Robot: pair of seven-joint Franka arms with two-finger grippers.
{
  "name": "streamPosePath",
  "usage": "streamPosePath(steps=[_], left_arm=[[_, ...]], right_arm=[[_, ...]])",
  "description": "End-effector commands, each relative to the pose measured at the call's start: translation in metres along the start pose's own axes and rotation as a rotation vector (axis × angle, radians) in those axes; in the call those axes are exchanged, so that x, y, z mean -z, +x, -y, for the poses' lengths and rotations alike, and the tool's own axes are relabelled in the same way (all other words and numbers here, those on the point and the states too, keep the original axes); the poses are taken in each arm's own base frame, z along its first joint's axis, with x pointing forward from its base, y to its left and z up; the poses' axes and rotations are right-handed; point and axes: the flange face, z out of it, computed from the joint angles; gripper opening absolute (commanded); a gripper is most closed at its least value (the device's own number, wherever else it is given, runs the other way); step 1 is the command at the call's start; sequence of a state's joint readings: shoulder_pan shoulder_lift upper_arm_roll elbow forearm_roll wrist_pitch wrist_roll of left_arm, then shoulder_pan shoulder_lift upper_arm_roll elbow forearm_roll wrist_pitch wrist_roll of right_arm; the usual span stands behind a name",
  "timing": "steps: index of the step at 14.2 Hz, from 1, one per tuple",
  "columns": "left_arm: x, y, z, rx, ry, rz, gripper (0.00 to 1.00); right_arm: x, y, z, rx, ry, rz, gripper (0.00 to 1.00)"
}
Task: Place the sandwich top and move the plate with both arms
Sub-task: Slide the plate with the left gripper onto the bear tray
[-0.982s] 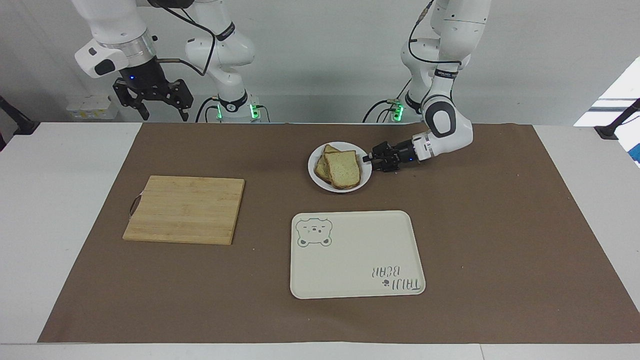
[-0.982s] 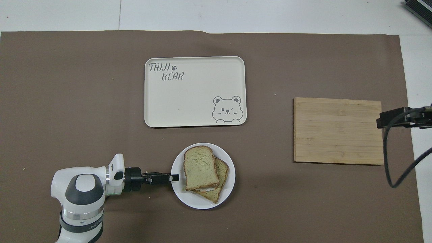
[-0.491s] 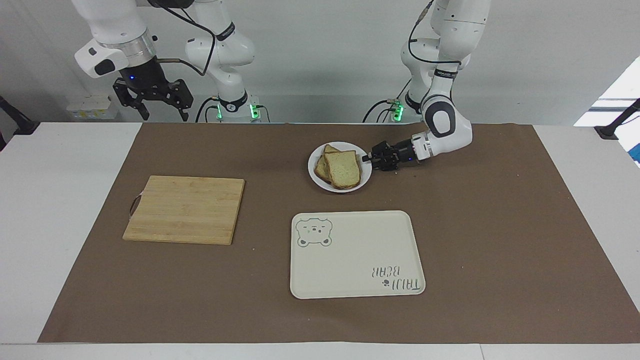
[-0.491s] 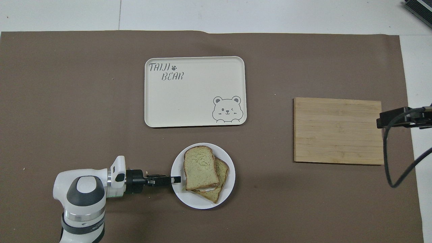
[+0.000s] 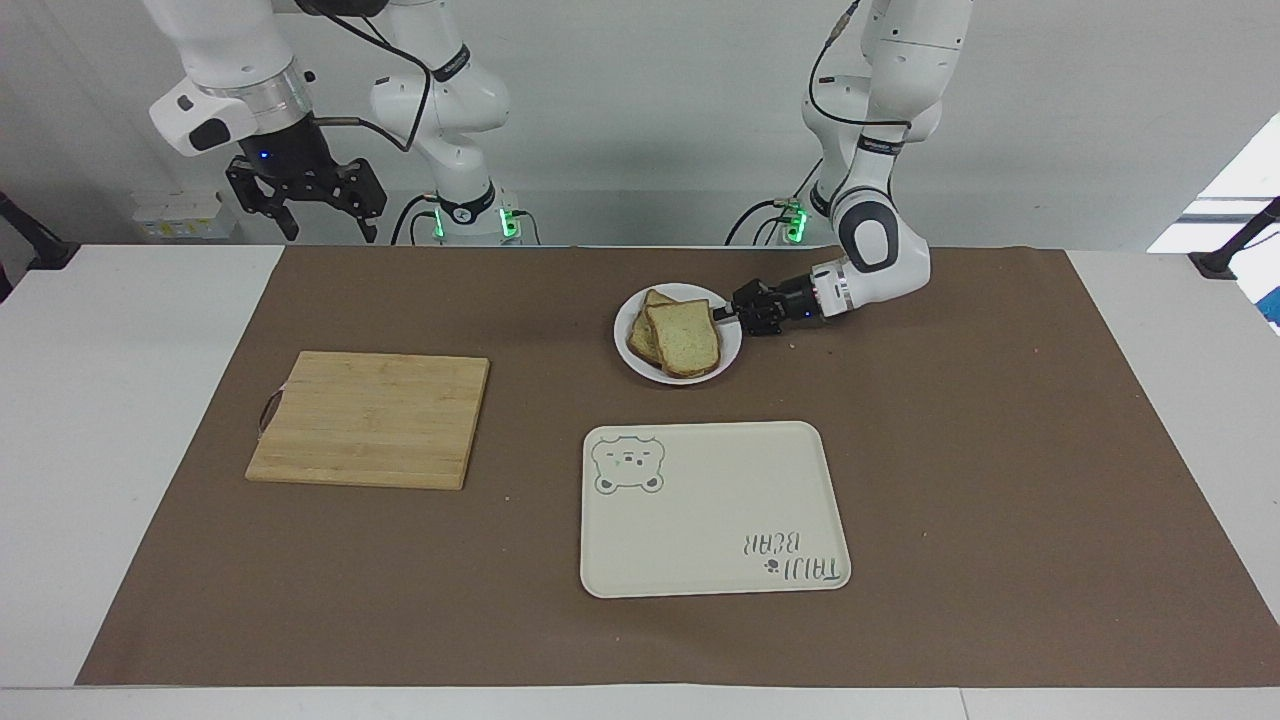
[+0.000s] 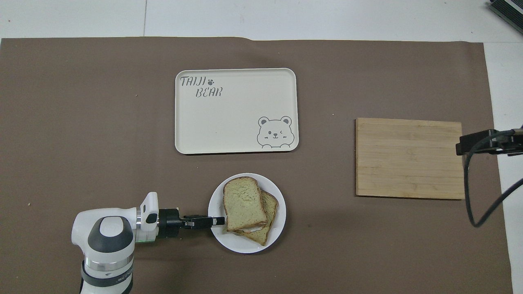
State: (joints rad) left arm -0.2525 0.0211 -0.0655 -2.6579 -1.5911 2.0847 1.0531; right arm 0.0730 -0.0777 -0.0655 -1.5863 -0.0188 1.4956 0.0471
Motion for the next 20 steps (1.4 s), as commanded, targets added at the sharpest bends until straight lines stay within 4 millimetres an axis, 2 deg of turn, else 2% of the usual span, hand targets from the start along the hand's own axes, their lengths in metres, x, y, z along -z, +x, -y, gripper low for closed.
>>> streamPosePath(steps=[1,2,6,10,16,17,20], left_arm=[[0.003,-0.008,-0.003,-0.011,-0.01,-0.022,0.03],[0.004,-0.006,-0.003,-0.009,-0.014,-0.025,0.0],[0.012,0.001,-0.002,0.0,-0.042,-0.042,0.0],[0.029,0.026,-0.005,0.008,-0.081,-0.089,0.0],[0.055,0.079,-0.016,-0.007,-0.081,-0.11,0.0],[0.069,0.092,-0.018,-0.002,-0.064,-0.098,0.0],[0.096,0.132,-0.031,0.034,-0.047,-0.084,0.0]], right_arm=[[0.002,0.002,-0.002,0.024,0.013,-0.01,1.0],[0.002,0.002,-0.002,0.024,0.013,-0.01,1.0],[0.002,0.002,-0.002,0.024,0.013,-0.01,1.0],[0.002,0.002,-0.002,0.024,0.013,-0.01,1.0],[0.002,0.002,-0.002,0.024,0.013,-0.01,1.0],[0.002,0.002,-0.002,0.024,0.013,-0.01,1.0],[0.002,0.002,-0.002,0.024,0.013,-0.01,1.0]])
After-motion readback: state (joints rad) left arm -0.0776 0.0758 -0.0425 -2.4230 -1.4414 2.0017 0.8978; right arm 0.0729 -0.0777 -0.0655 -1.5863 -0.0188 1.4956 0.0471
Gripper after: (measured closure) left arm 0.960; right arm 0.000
